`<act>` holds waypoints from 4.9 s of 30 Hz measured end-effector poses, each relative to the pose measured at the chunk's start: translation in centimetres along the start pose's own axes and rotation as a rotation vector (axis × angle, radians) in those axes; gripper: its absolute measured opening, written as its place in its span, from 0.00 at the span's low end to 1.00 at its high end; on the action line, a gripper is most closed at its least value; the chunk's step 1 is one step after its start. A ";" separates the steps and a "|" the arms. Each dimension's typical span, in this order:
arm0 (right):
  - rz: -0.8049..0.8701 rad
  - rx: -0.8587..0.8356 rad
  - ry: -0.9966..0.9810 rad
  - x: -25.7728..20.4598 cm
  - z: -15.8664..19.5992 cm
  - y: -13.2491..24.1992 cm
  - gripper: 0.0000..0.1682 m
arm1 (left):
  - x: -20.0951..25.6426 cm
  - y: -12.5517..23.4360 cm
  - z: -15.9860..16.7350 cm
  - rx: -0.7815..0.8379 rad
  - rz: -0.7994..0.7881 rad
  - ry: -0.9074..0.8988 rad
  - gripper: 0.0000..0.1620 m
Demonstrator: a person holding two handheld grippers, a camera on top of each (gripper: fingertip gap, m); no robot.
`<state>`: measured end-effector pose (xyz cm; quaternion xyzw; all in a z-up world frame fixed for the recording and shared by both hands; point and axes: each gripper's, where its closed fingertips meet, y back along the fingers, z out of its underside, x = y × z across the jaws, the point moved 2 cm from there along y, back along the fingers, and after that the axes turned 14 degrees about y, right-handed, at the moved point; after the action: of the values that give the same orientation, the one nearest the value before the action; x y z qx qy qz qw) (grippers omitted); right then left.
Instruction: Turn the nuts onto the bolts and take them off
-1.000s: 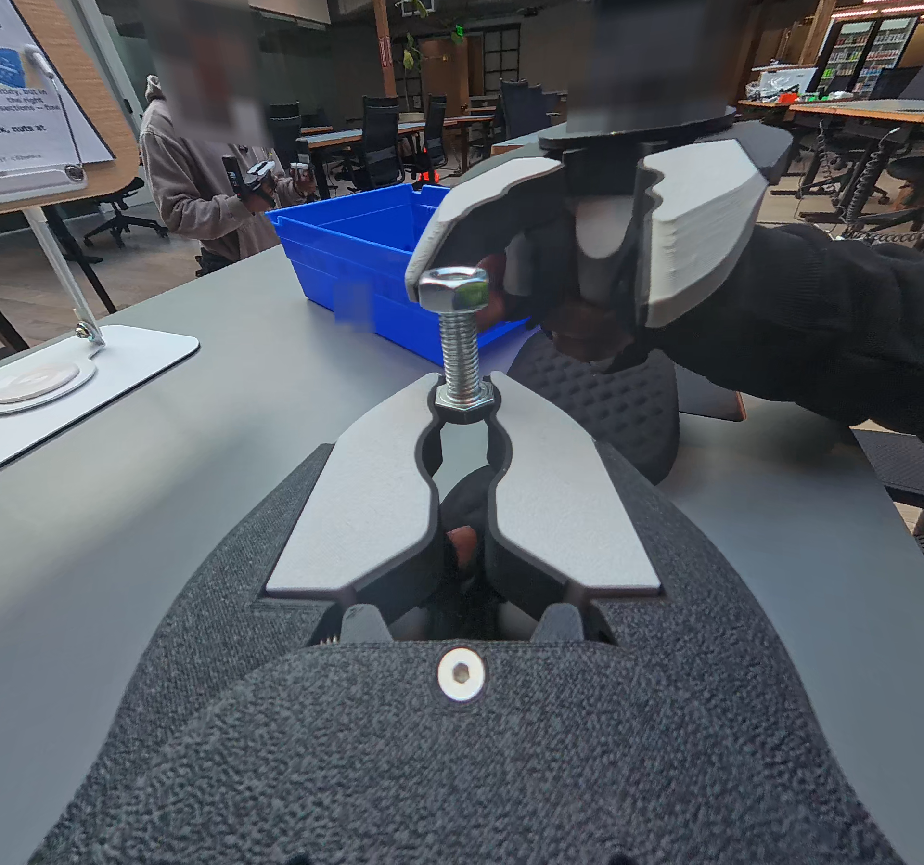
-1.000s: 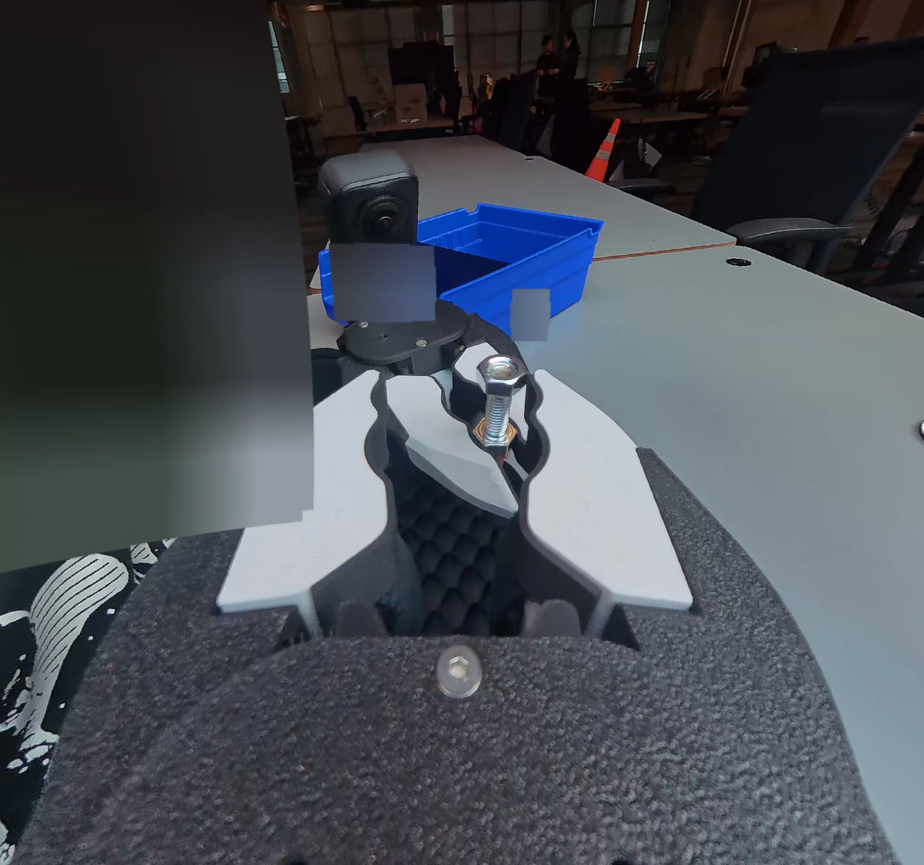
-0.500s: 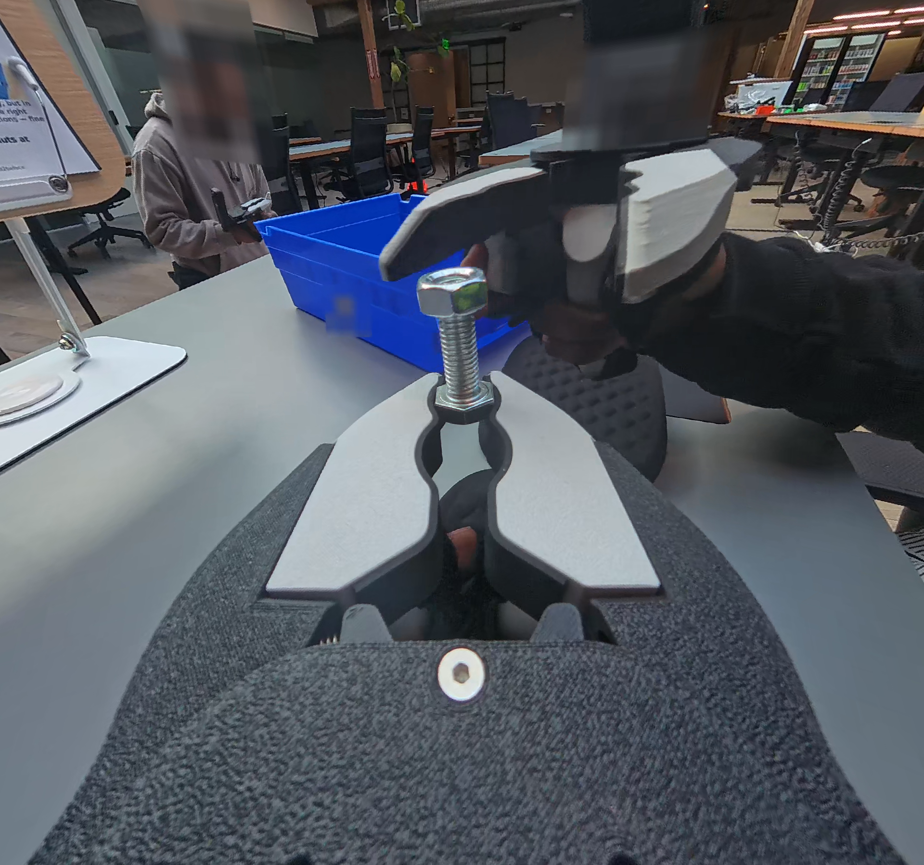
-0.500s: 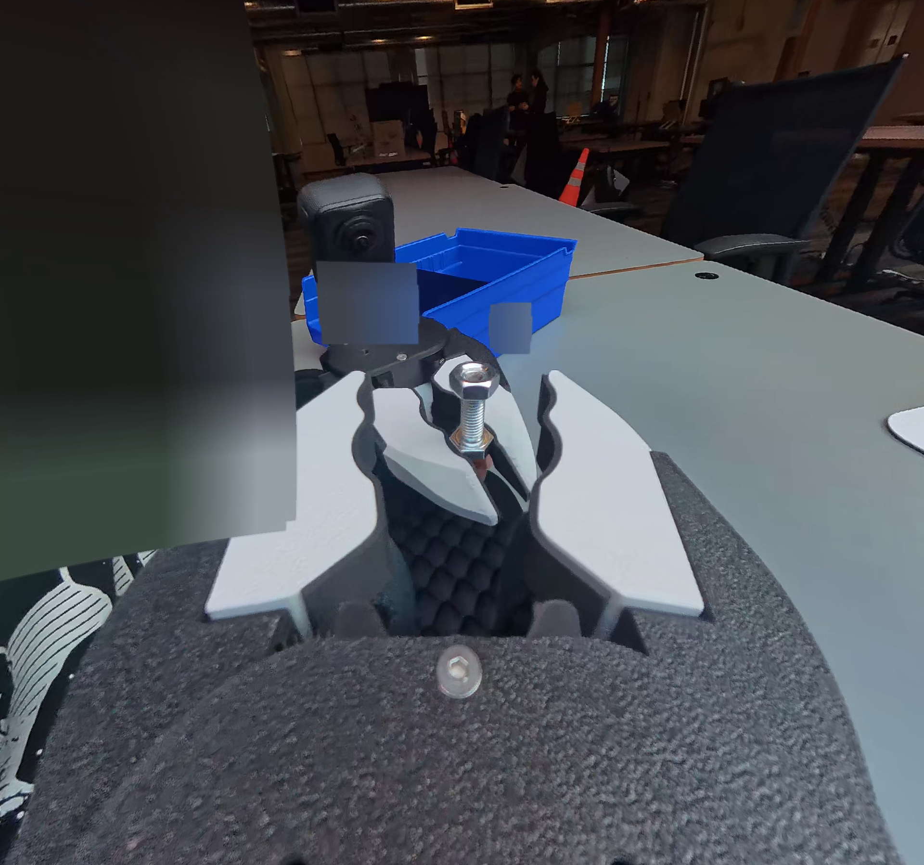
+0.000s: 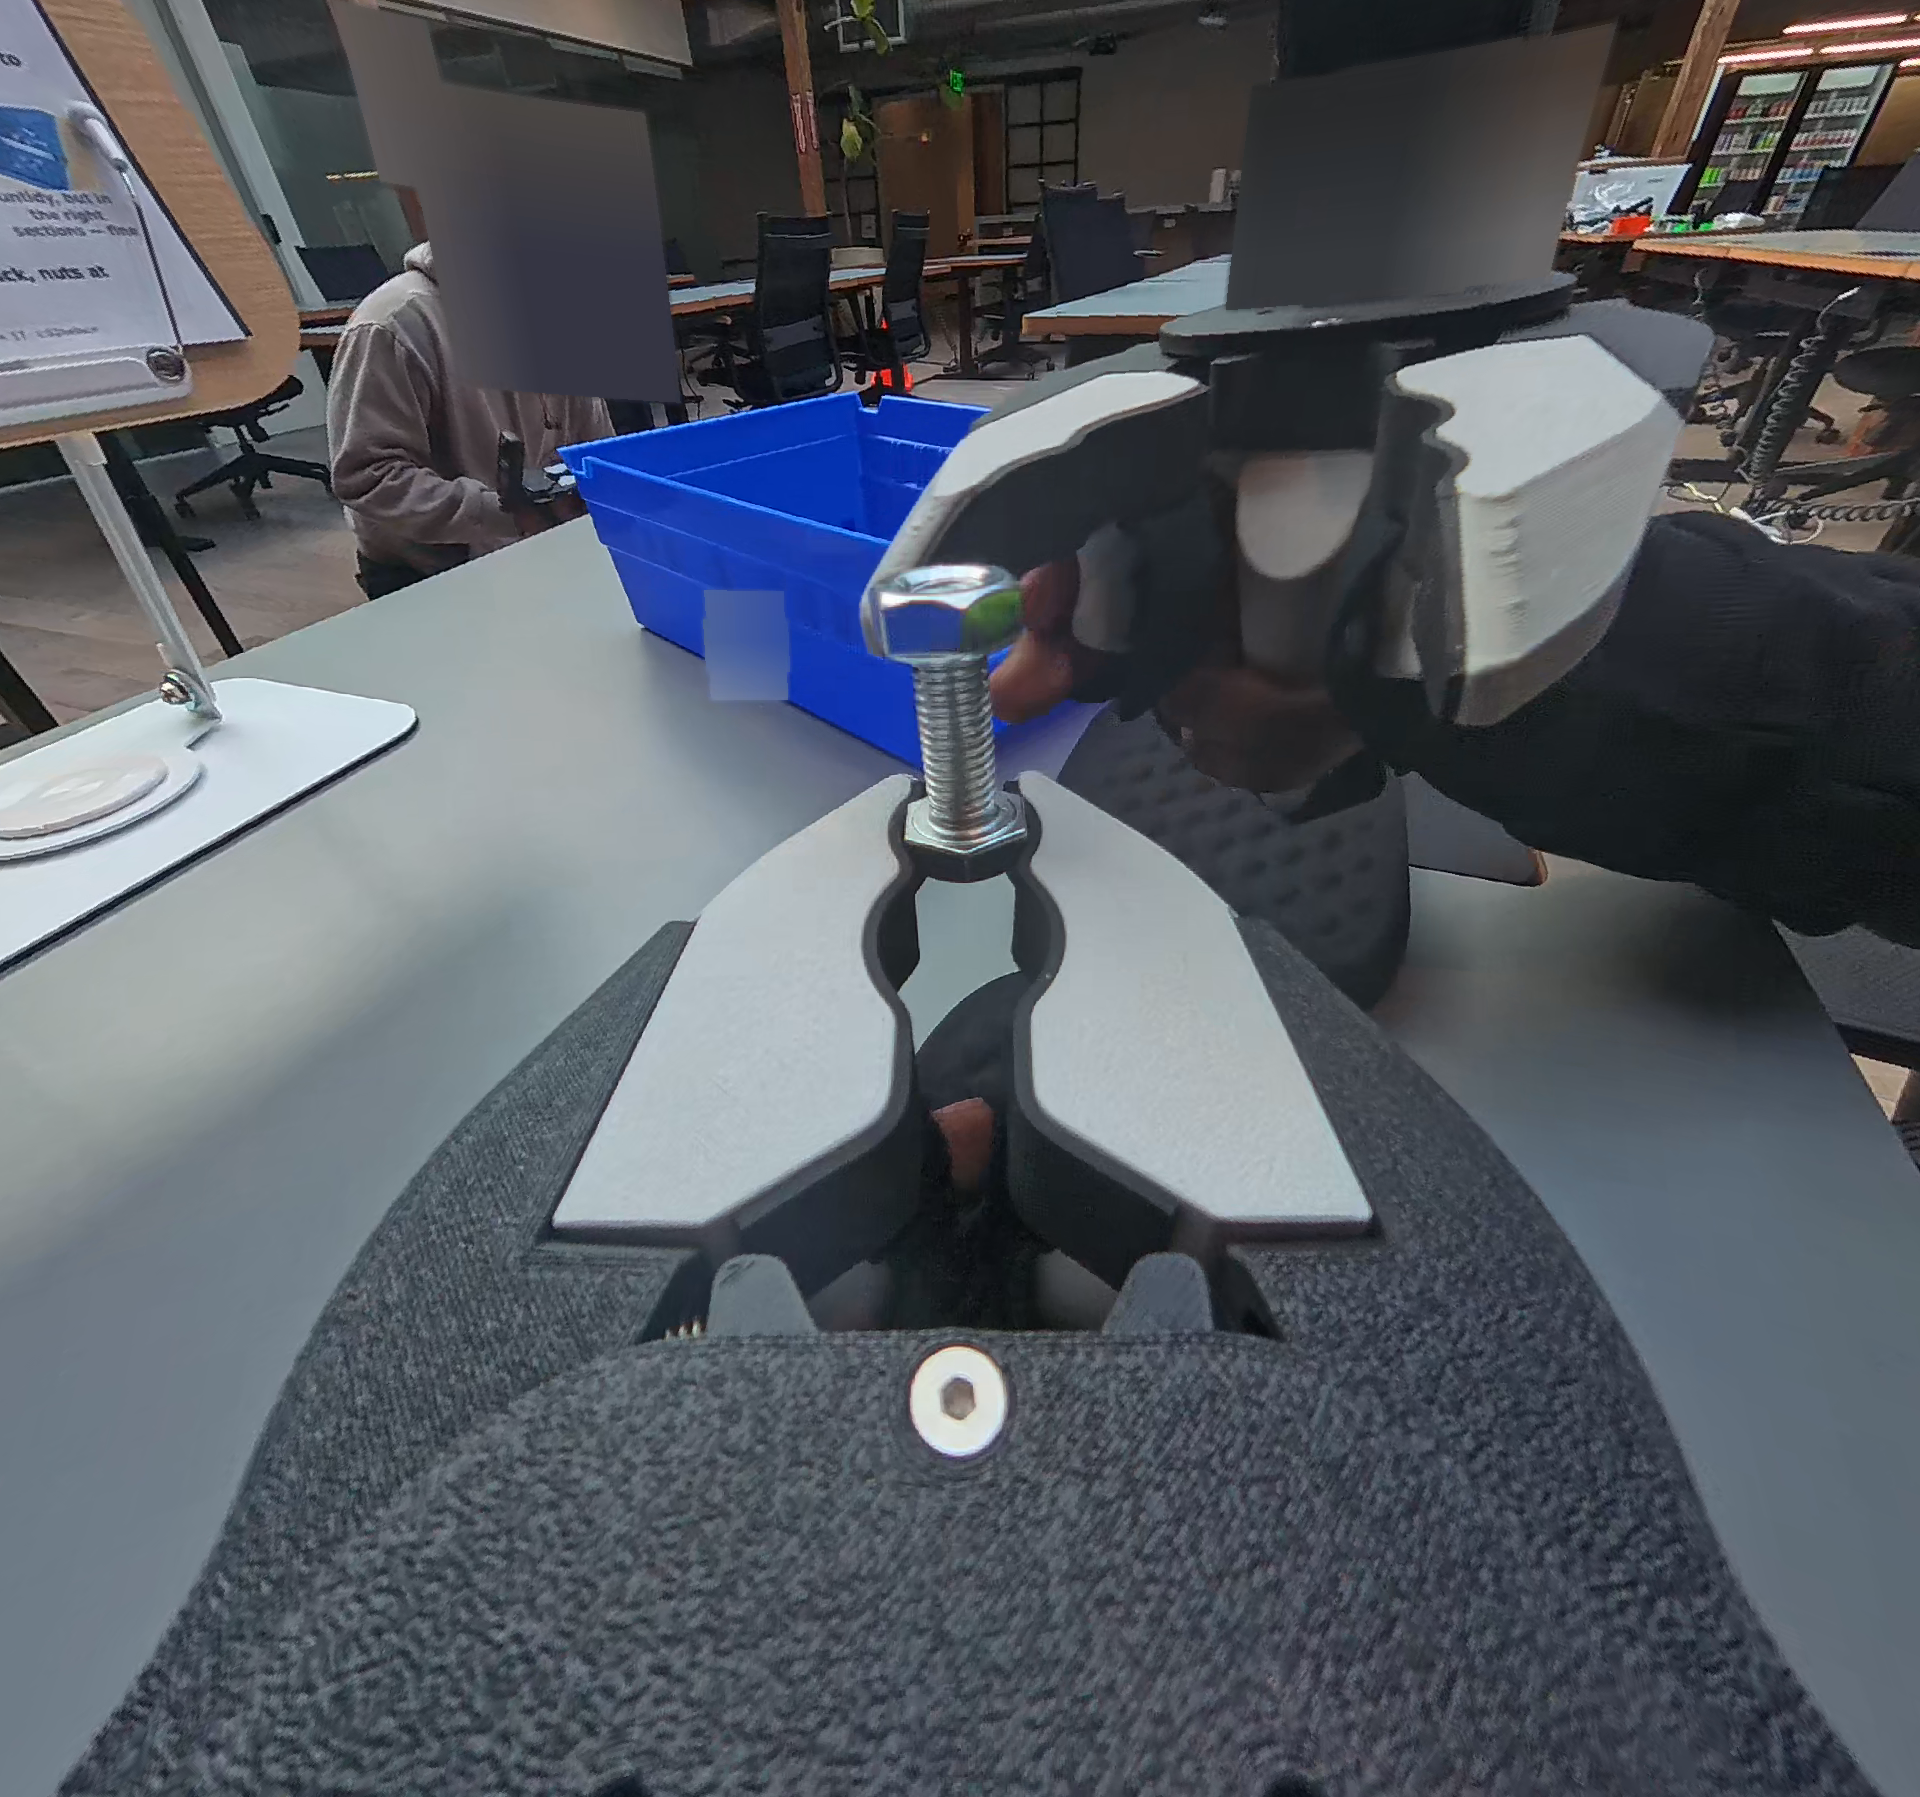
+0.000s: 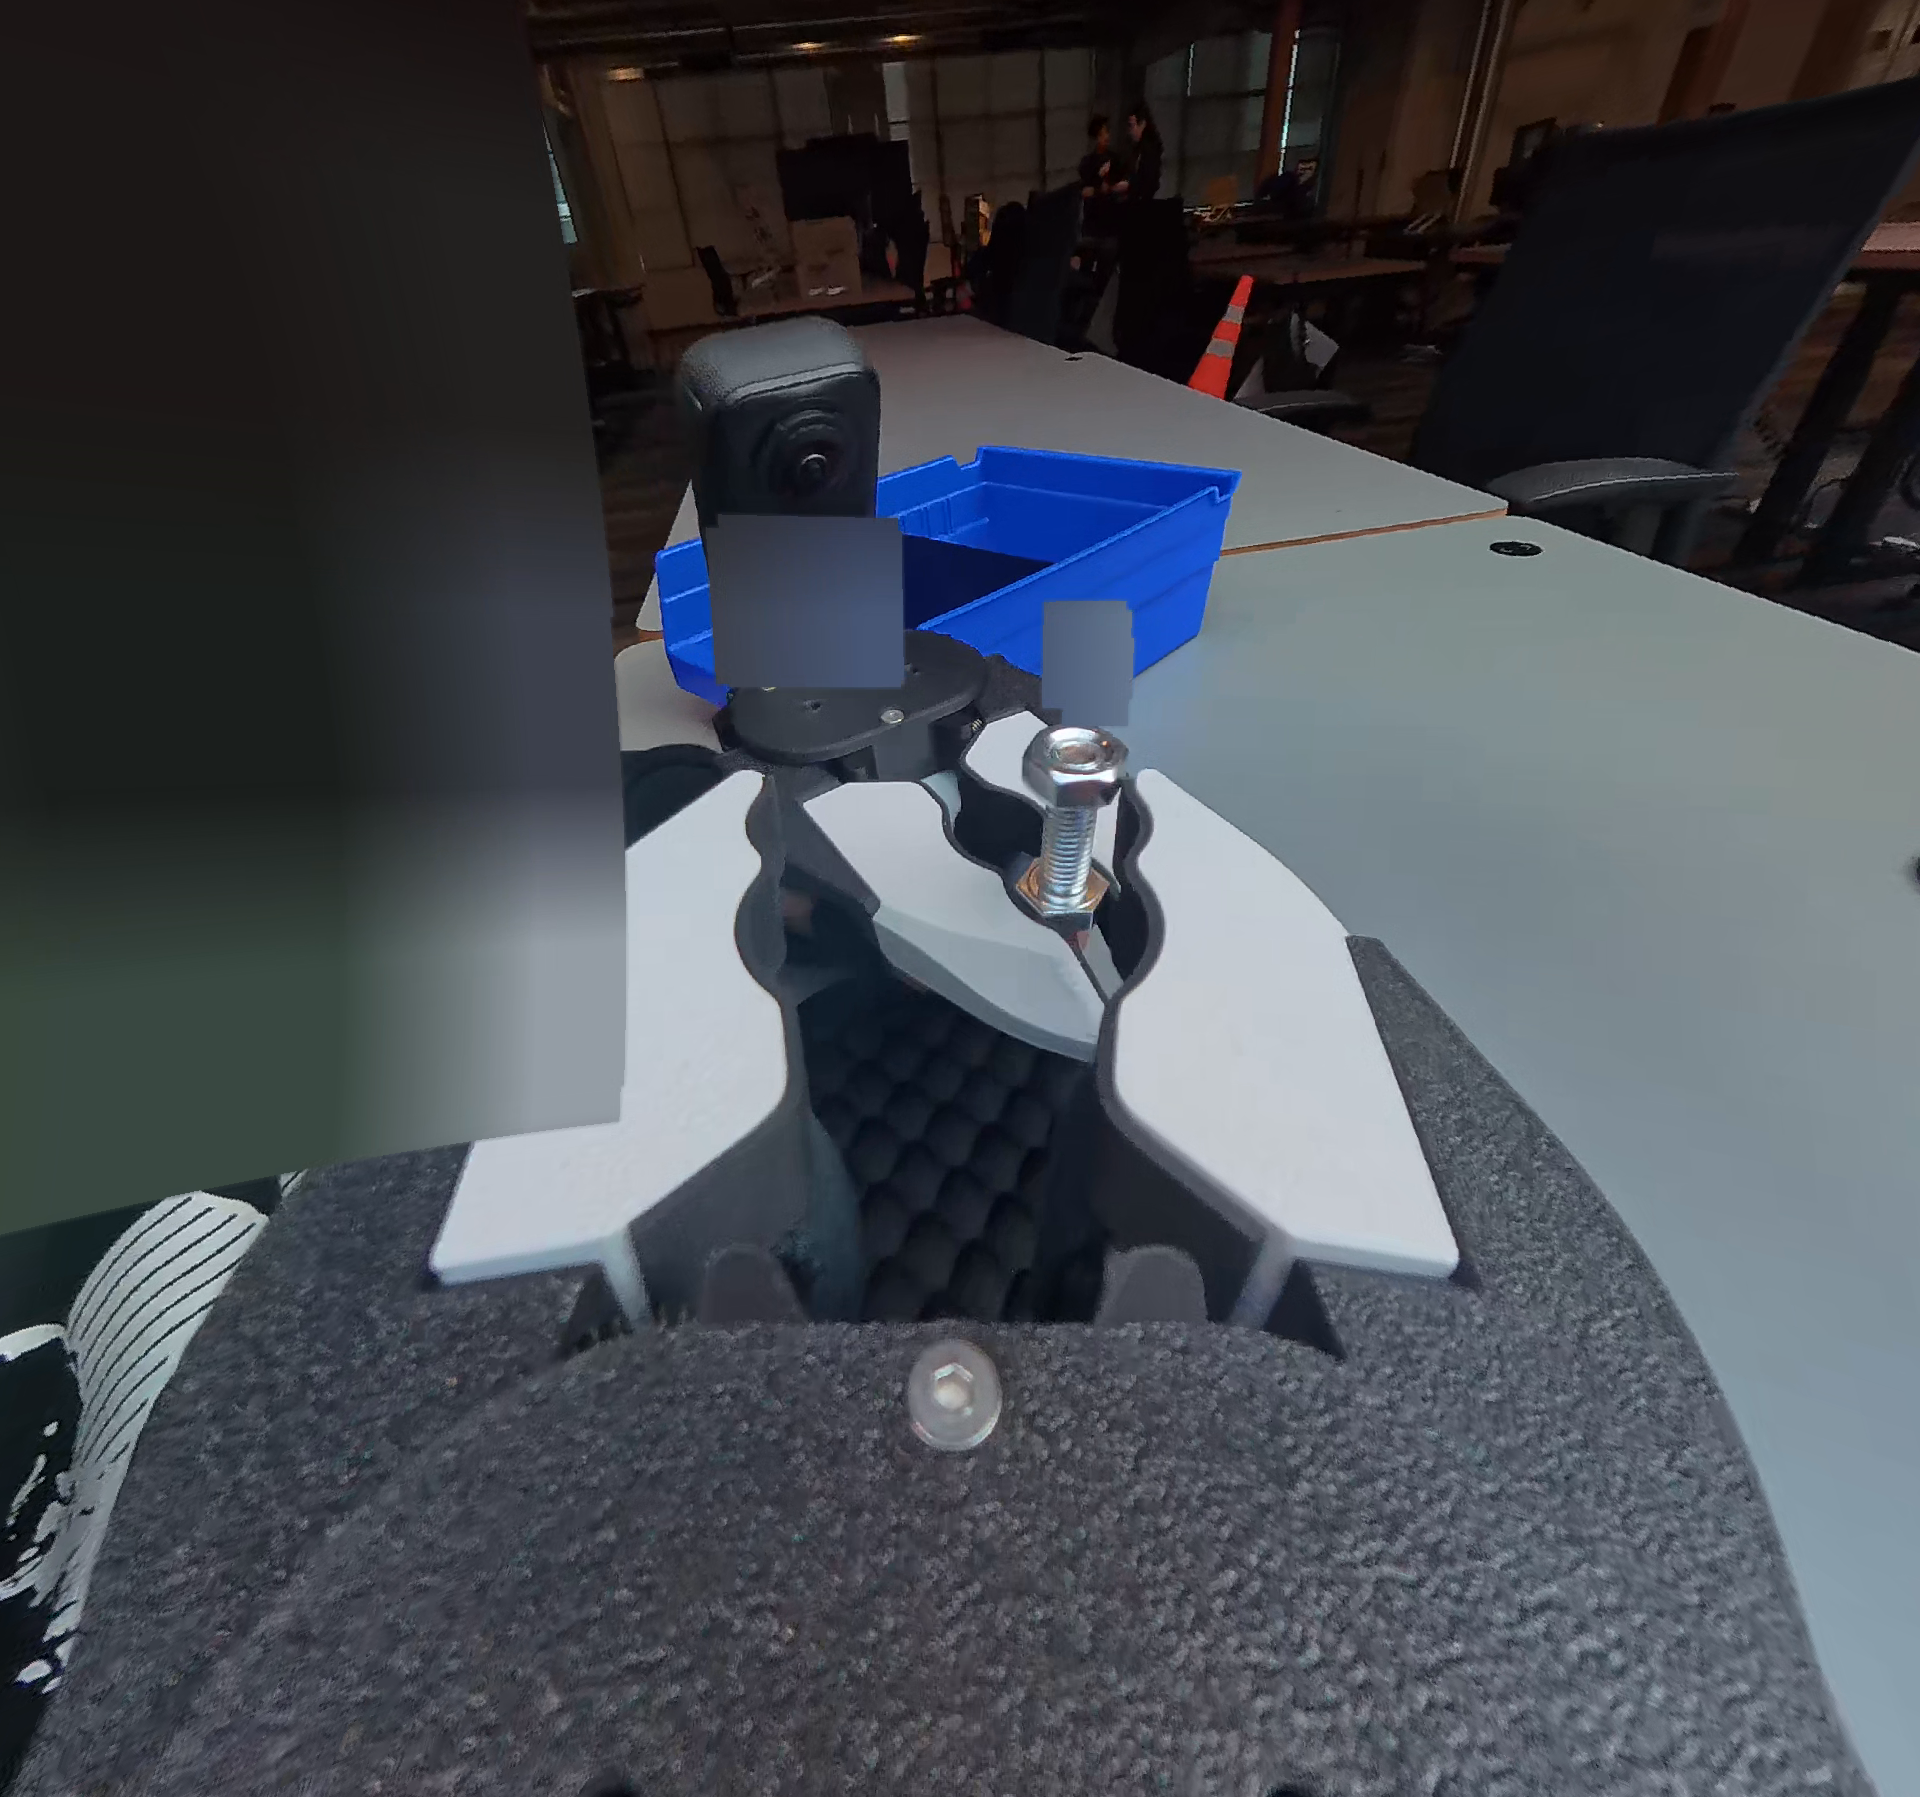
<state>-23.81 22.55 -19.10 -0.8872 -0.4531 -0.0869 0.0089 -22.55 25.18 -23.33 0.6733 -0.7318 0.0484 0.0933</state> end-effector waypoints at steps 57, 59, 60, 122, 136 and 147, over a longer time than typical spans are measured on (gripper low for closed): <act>-0.019 0.019 0.032 0.5 -0.3 -1.9 0.34 | 0.4 0.0 -0.3 0.011 0.017 -0.006 0.08; -0.008 0.020 0.026 0.5 -0.2 -1.3 0.32 | 0.4 -0.1 -0.2 0.009 0.014 -0.006 0.08; 0.001 0.021 0.022 0.4 -0.1 -1.1 0.32 | 0.3 -0.1 -0.2 0.010 0.012 -0.005 0.08; 0.023 -0.073 0.088 0.6 1.0 -2.1 0.31 | 0.1 -0.1 0.0 -0.004 -0.001 -0.007 0.08; 0.084 -0.007 0.034 1.0 0.5 1.5 0.19 | 0.0 -0.1 -0.1 0.002 -0.006 -0.002 0.08; 0.005 -0.050 0.043 0.7 1.0 -2.4 0.32 | 0.5 -0.4 0.3 -0.021 0.019 -0.005 0.08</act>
<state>-25.18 24.58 -20.10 -0.8862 -0.4482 -0.1175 -0.0034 -22.23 24.63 -23.58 0.6656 -0.7388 0.0396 0.0979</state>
